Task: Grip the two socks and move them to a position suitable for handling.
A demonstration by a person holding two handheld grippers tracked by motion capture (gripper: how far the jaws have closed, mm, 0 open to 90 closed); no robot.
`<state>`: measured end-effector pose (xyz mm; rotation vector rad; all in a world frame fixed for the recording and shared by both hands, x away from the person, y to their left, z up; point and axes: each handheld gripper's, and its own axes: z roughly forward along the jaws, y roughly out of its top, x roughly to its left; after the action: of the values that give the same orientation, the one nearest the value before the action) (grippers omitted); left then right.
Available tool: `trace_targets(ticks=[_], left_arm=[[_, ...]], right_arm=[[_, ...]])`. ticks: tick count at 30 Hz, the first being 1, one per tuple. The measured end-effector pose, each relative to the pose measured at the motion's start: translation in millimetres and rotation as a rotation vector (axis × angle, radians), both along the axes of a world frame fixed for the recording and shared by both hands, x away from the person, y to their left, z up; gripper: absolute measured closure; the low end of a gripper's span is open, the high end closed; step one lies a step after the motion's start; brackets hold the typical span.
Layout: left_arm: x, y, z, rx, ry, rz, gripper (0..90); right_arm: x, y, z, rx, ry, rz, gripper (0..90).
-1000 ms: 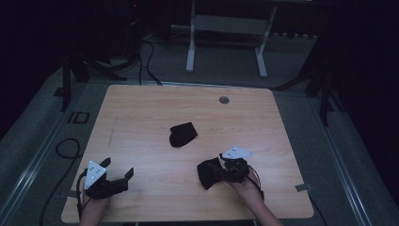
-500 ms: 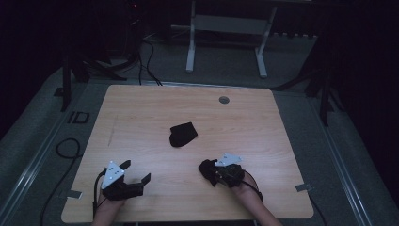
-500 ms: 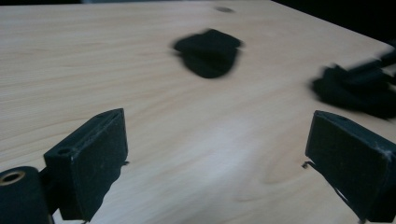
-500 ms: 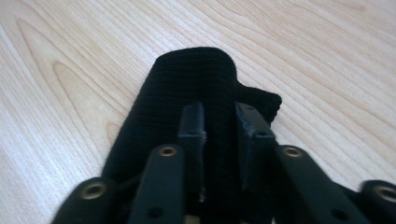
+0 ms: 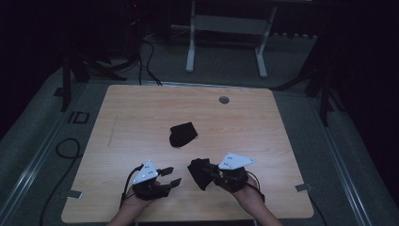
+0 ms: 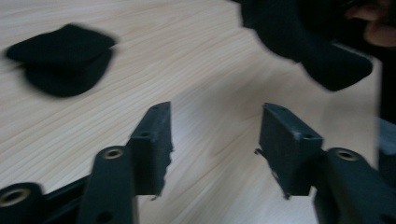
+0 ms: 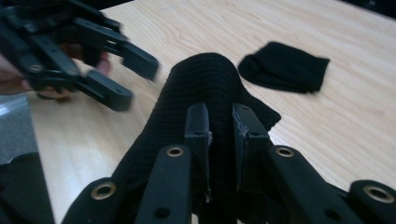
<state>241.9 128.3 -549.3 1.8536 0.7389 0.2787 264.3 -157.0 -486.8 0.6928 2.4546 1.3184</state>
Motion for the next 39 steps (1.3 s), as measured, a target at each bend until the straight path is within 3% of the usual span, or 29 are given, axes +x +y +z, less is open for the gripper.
trace_targets(ticks=[1,4,6,8,13,16,19,21,29,32,34,35,36,39], left_arm=[[0.0,0.0,0.0,0.000,0.000,0.000,50.7],[4.5,-11.2,6.5,-0.052,0.012,-0.076,56.2],[4.5,-13.7,7.7,-0.062,0.005,-0.087,56.2],[4.4,-18.1,11.0,-0.106,-0.002,-0.117,56.1],[5.9,-21.4,14.4,-0.111,-0.003,-0.142,56.1],[7.5,-24.7,15.3,-0.119,0.009,-0.154,61.7],[6.8,-29.5,17.6,-0.088,0.002,-0.152,79.6],[6.2,-29.8,18.7,-0.070,0.002,-0.151,85.2],[5.5,-27.8,20.8,-0.057,0.019,-0.145,86.6],[5.0,-27.3,21.0,-0.030,0.017,-0.129,86.6],[5.2,-24.2,20.5,0.002,0.013,-0.093,86.6],[7.0,-20.3,19.8,-0.004,0.030,-0.083,86.6],[8.4,-16.0,19.1,-0.037,0.053,-0.083,86.7],[9.6,-7.7,19.6,-0.044,0.076,-0.060,86.9]], right_arm=[[-2.8,1.9,1.5,-0.001,0.002,0.019,77.9],[-8.8,6.0,3.8,0.006,0.006,0.050,77.8],[-9.3,6.8,4.1,0.009,0.008,0.056,77.7],[-9.5,8.6,2.9,0.002,0.003,0.049,77.4],[-10.0,10.6,-0.2,-0.012,0.002,0.053,77.2],[-11.3,13.2,-0.5,-0.016,0.001,0.065,77.0],[-11.7,14.5,-1.1,-0.025,-0.006,0.058,77.0],[-11.1,12.3,-0.7,-0.016,-0.006,0.055,76.9],[-11.0,5.6,2.0,-0.014,-0.015,0.062,76.4],[-10.3,2.7,1.7,-0.013,-0.011,0.057,76.8],[-9.9,-2.4,3.8,-0.013,-0.024,0.031,82.4],[-8.8,-7.0,5.6,-0.012,-0.038,0.003,82.4],[-6.6,-13.0,7.8,0.004,-0.027,-0.013,82.5],[-2.8,-29.3,13.0,0.016,-0.034,-0.066,82.9]])
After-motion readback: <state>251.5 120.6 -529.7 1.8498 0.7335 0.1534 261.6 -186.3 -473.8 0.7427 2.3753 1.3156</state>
